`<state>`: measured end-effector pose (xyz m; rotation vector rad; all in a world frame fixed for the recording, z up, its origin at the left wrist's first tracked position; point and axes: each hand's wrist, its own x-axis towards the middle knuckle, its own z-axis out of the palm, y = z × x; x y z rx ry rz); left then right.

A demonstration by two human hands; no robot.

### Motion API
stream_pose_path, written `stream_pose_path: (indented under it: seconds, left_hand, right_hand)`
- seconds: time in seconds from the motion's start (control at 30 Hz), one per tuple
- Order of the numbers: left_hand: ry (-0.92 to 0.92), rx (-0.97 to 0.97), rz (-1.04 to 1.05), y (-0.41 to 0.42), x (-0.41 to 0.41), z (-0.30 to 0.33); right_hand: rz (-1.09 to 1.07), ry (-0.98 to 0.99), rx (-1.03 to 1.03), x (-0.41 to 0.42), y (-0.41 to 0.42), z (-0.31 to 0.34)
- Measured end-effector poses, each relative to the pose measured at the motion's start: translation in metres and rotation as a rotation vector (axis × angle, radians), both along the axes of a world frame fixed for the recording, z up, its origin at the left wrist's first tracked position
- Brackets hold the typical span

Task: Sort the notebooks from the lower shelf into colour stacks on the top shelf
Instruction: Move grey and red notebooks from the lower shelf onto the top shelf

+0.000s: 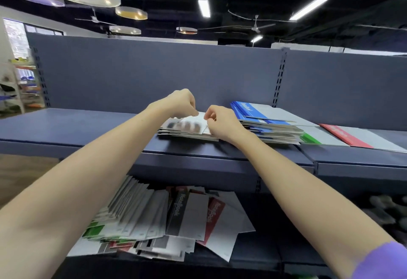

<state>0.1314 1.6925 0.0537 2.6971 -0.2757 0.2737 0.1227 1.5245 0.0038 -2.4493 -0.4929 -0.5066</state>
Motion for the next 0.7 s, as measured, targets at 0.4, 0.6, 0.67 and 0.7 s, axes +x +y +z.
stream_pose_path:
  seconds: [0.4,0.6,0.67,0.7]
  left_hand:
    - [-0.081,-0.038,-0.010,-0.051,-0.122,-0.017]
    - [-0.048,-0.091,-0.007,-0.081,-0.177,-0.061]
    - [-0.019,-0.078,-0.025,-0.089,-0.189,-0.086]
    - [-0.014,-0.052,-0.020,-0.090,-0.193,-0.101]
  right_hand:
    - [0.190,-0.090,0.006,-0.074,-0.061,-0.025]
    - [0.297,-0.060,0.014,-0.130,-0.092,-0.058]
    - [0.300,-0.037,0.030,-0.144,-0.099,-0.078]
    - [0.296,0.000,0.036,-0.150,-0.103,-0.091]
